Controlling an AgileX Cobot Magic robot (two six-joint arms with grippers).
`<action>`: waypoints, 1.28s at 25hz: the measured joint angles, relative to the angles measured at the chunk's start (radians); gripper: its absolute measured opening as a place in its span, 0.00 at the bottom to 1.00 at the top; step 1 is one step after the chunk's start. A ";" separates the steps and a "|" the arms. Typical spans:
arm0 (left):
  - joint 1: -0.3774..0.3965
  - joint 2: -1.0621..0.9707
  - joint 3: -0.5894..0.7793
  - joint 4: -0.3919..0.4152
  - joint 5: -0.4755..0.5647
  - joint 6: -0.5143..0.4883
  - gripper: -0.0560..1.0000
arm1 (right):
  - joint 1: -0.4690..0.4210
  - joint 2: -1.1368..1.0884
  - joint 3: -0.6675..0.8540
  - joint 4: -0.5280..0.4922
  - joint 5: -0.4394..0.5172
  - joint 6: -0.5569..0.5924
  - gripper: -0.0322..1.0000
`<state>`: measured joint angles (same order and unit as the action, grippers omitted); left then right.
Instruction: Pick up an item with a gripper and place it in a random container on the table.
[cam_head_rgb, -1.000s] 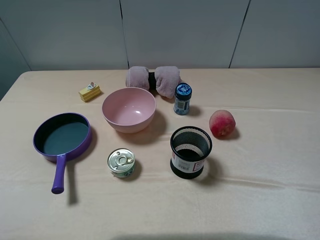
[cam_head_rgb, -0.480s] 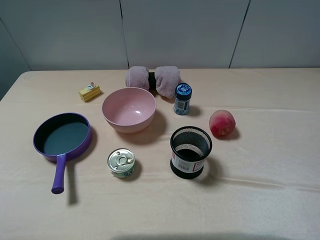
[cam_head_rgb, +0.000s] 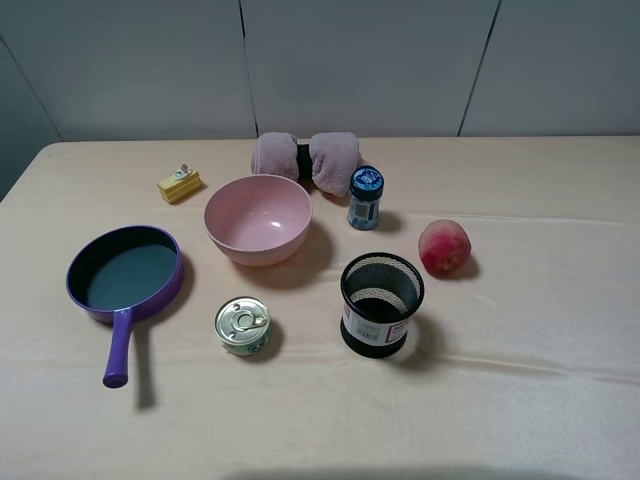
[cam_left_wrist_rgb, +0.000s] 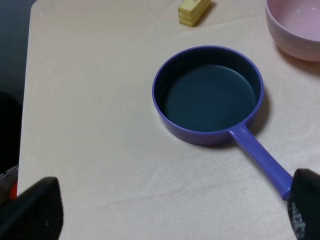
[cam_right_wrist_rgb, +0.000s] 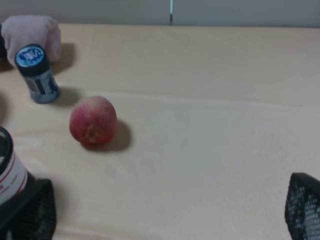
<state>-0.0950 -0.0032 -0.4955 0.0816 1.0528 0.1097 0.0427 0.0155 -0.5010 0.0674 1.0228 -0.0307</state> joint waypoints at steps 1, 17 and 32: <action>0.000 0.000 0.000 0.000 0.000 0.000 0.91 | 0.000 0.023 -0.001 0.000 0.000 0.000 0.70; 0.000 0.000 0.000 0.000 0.000 0.000 0.91 | 0.000 0.518 -0.145 0.028 -0.093 -0.021 0.70; 0.000 0.000 0.000 0.000 0.000 0.000 0.91 | 0.073 1.000 -0.405 0.035 -0.127 -0.136 0.70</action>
<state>-0.0950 -0.0032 -0.4955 0.0816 1.0528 0.1097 0.1156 1.0155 -0.9062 0.1019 0.8962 -0.1672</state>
